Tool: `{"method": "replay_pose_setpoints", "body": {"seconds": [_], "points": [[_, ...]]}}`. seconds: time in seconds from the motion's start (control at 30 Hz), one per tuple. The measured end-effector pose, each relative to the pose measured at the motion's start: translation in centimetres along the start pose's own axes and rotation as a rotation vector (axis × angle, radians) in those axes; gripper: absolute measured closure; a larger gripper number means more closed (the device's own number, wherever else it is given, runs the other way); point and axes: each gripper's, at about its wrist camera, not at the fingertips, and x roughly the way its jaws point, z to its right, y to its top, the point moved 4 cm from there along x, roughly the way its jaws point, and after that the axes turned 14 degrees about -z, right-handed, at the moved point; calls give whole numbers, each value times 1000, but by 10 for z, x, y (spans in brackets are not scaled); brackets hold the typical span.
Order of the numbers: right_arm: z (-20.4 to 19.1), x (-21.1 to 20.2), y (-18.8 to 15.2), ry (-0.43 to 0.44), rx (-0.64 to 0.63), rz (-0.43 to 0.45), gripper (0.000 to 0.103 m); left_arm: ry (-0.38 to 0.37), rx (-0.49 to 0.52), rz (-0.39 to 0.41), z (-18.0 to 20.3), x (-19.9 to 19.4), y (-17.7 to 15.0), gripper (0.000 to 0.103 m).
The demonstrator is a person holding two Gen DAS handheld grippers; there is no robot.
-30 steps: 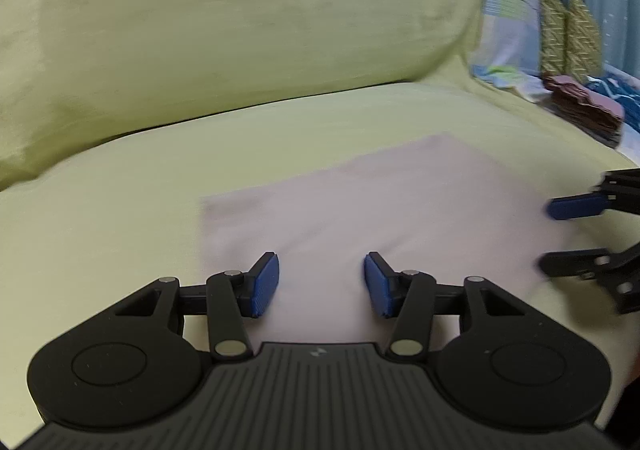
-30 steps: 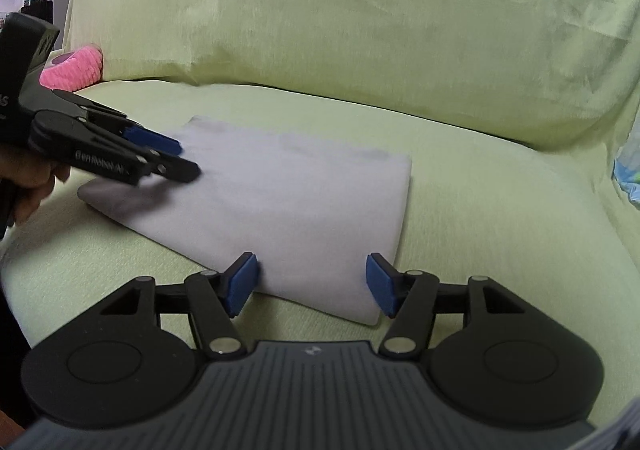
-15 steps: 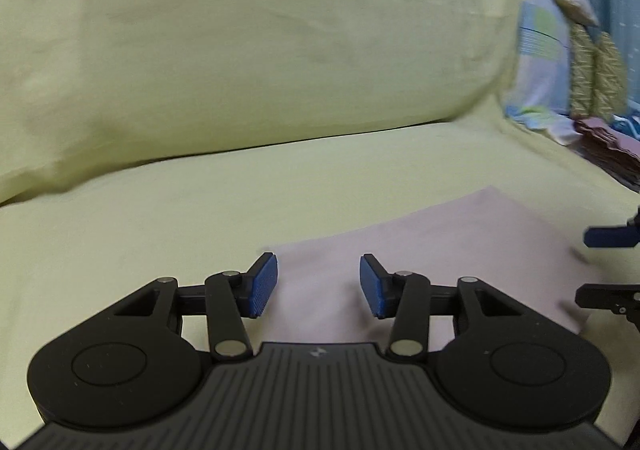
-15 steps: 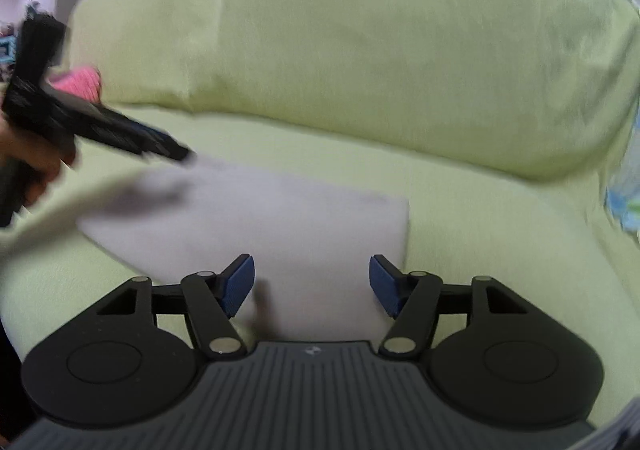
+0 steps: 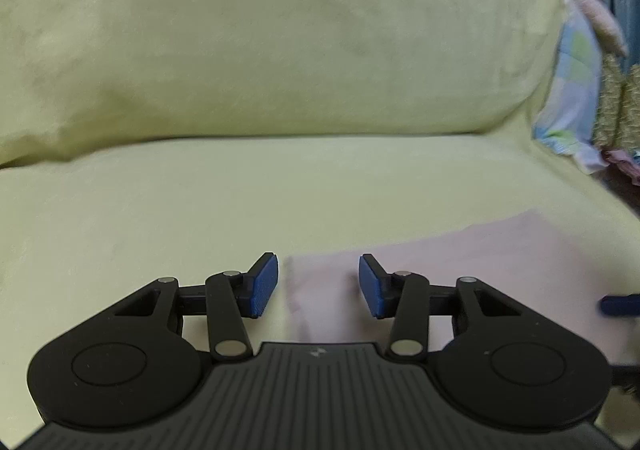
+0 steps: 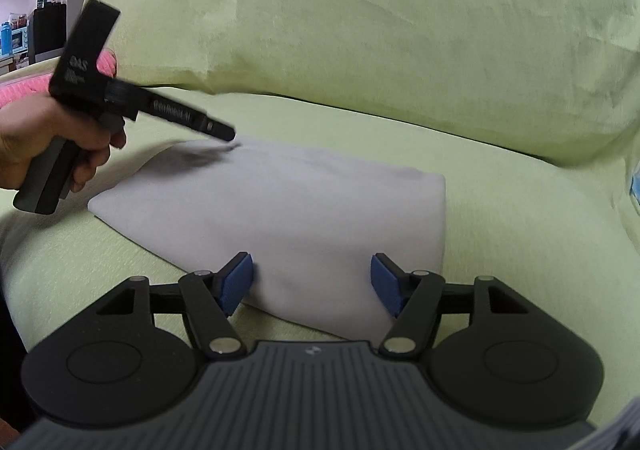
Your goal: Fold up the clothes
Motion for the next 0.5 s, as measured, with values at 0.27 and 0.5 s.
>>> {"method": "replay_pose_setpoints", "body": {"seconds": [0.27,0.5], "points": [[3,1,-3,0,-1,8,39,-78,75,-59,50,45,22,53],[8,3,-1,4,-5,5,38,-49,19,-67,38,54,20,51]]}}
